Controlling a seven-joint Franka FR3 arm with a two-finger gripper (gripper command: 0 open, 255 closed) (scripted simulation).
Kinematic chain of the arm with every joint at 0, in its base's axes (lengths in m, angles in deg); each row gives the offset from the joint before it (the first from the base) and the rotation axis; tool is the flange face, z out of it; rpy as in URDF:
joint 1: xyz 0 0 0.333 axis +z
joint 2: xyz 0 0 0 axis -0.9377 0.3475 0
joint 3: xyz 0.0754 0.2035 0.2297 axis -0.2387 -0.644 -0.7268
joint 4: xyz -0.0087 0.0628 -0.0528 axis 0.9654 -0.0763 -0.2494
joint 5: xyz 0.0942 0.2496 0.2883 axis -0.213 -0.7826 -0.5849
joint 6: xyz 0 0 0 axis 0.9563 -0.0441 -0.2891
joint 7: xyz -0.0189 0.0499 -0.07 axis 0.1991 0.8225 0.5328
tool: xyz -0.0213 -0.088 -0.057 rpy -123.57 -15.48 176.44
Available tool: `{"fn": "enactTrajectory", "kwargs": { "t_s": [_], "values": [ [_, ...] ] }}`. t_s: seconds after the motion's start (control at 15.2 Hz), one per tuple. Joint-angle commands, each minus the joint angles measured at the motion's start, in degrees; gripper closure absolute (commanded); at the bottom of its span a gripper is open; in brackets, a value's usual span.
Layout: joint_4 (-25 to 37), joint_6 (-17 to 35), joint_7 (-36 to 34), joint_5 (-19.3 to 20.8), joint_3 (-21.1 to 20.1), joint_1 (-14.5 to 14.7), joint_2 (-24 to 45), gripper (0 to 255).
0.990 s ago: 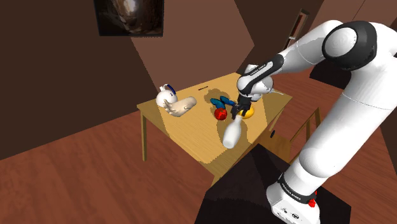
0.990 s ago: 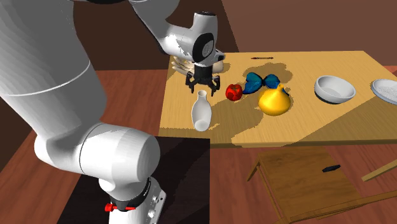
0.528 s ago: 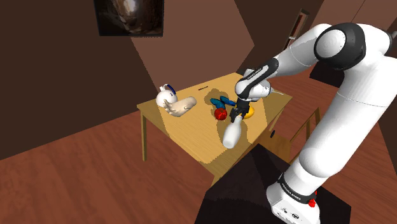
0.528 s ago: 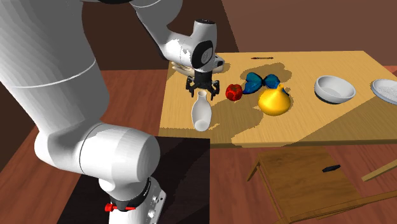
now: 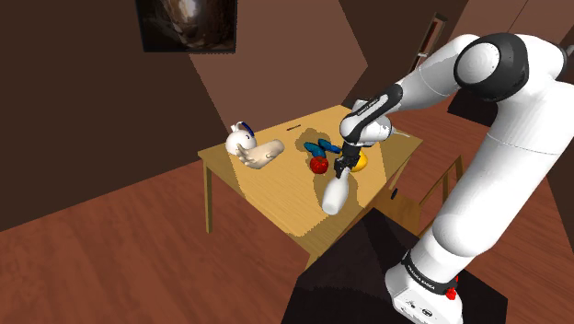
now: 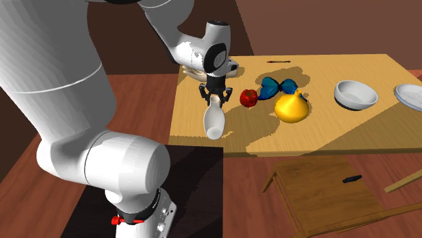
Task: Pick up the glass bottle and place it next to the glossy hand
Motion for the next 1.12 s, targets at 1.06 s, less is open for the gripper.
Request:
{"fn": "enactTrajectory", "kwargs": {
  "t_s": [1.06],
  "values": [
    [1.5,-8.7,-2.6,3.7,0.6,0.3,-7.6,255]
  ]
}}
